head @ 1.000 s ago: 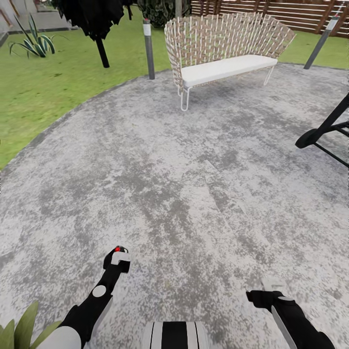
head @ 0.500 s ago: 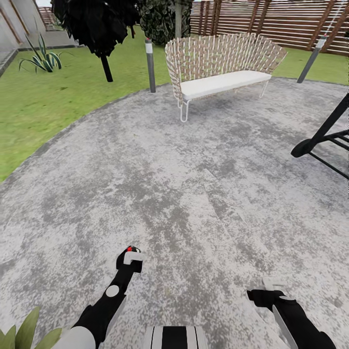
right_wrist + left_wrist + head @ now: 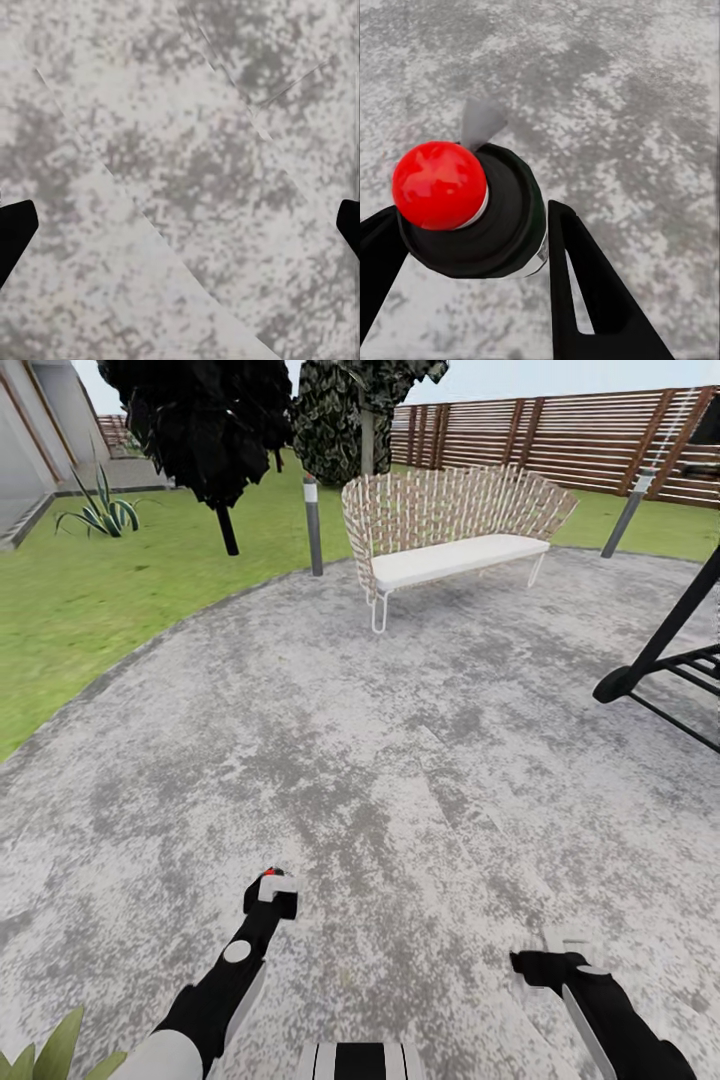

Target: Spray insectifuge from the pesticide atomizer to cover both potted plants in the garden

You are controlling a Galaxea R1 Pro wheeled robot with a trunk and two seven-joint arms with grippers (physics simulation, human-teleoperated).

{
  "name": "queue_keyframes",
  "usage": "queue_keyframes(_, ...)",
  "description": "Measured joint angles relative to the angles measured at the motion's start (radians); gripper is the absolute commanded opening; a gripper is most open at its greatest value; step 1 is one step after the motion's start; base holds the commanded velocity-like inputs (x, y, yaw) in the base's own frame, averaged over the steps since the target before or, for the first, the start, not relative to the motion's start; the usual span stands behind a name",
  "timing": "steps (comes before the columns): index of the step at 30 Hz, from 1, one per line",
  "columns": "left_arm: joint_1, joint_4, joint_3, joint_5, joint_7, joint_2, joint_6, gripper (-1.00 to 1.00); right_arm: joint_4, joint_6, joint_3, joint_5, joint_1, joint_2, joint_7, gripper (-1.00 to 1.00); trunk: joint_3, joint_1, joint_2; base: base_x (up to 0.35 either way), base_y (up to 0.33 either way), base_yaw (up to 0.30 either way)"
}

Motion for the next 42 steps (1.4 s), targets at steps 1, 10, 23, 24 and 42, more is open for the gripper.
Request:
queue_keyframes(1, 0.0, 0.0, 0.0, 0.002, 0.0, -0.001, 0.013, -1.0, -0.001, 0.0, 0.0, 0.0, 0.0, -0.001, 0.0, 1.0, 0.004, 0.0, 0.0, 0.0, 0.0, 0.0)
queue_keyframes(10, 0.0, -0.032, 0.0, 0.013, -0.002, -0.004, 0.114, -1.0, -0.004, 0.0, -0.016, 0.0, 0.006, -0.014, 0.0, 1.0, 0.039, -0.005, 0.002, 0.0, 0.0, 0.0)
queue_keyframes(23, 0.0, -0.088, -0.003, 0.018, -0.059, -0.003, 0.21, -1.0, -0.004, 0.001, -0.03, 0.0, 0.006, -0.015, 0.0, 1.0, 0.089, -0.01, 0.005, 0.0, 0.0, 0.0)
queue_keyframes(24, 0.0, -0.088, -0.003, 0.019, -0.06, -0.003, 0.21, -1.0, -0.004, 0.001, -0.03, 0.0, 0.006, -0.015, 0.0, 1.0, 0.093, -0.011, 0.006, 0.0, 0.0, 0.0)
queue_keyframes(42, 0.0, -0.09, -0.003, 0.02, -0.061, -0.026, 0.245, -1.0, -0.004, 0.002, -0.035, 0.001, 0.007, -0.015, -0.001, 1.0, 0.168, -0.019, 0.01, 0.0, 0.0, -0.073)
